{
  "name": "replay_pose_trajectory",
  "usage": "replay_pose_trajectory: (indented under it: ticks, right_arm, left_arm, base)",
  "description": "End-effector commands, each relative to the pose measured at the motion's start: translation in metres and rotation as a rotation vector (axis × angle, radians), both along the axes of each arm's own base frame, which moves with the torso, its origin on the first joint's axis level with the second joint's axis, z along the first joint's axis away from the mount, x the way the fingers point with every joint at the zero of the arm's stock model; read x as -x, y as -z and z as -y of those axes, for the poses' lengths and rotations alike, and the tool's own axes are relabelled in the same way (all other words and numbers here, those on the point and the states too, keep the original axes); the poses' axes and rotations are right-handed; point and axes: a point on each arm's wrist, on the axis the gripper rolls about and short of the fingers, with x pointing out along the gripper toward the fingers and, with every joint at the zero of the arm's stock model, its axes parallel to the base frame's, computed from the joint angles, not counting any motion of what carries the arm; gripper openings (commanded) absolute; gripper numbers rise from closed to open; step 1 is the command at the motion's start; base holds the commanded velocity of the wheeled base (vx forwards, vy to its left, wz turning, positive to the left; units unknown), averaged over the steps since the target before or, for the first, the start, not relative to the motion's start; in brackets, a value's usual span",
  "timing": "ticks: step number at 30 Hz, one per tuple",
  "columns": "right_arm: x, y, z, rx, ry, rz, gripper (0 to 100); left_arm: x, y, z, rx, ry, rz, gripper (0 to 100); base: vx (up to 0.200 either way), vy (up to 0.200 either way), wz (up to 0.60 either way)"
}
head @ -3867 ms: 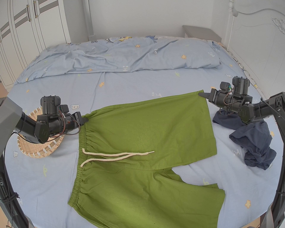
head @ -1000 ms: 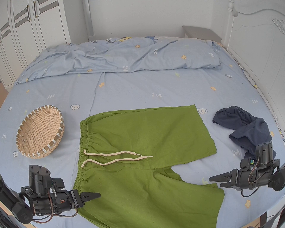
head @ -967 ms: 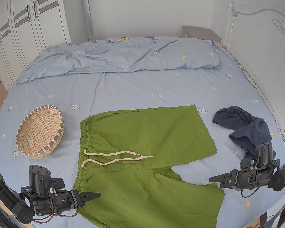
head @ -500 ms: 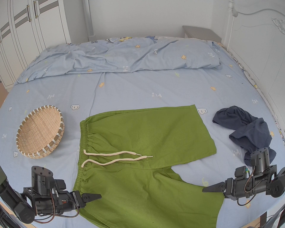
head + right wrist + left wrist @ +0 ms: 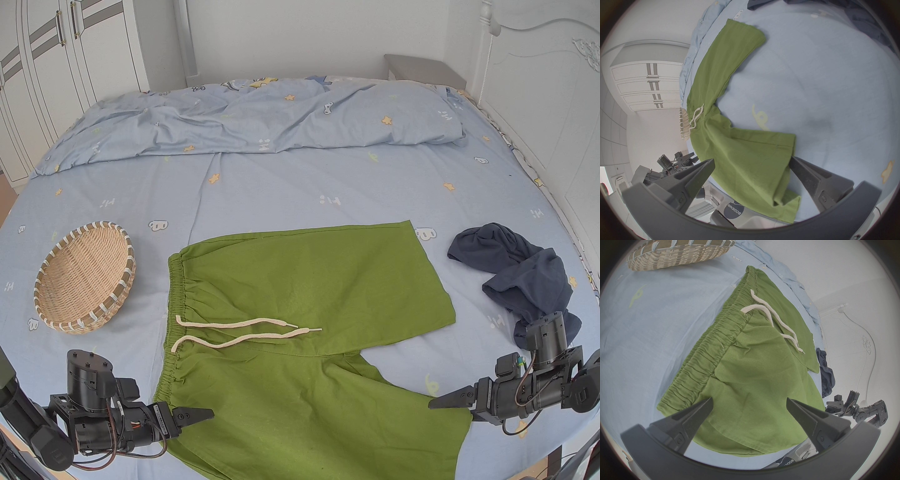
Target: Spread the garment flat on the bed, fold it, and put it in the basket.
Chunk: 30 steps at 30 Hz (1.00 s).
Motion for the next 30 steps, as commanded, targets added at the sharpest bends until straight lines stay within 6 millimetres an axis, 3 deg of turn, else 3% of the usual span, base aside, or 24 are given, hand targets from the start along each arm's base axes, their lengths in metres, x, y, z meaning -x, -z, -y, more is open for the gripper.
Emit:
replay_pose_trajectory:
  ticks: [1, 9, 15, 30]
  right_arm:
    - [-0.005, -0.01, 0.012, 0.023, 0.043, 0.056, 100]
    - [0.012, -0.034, 0.027, 0.053, 0.061, 0.075, 100]
    - [0.039, -0.051, 0.027, 0.031, 0.026, 0.084, 100]
    - [0.023, -0.035, 0.022, 0.025, -0.008, -0.02, 100]
  left_arm:
    - [0.004, 0.002, -0.001, -0.004, 0.001, -0.015, 100]
    - [0.004, 0.003, -0.001, -0.004, 0.005, -0.02, 100]
    - [0.005, 0.002, 0.0, -0.002, 0.006, -0.018, 100]
    - [0.005, 0.001, 0.0, 0.0, 0.002, -0.013, 100]
  base:
    - [0.0, 0.0, 0.0]
    - [0.0, 0.0, 0.0]
    - [0.0, 0.0, 0.0]
    - [0.0, 0.0, 0.0]
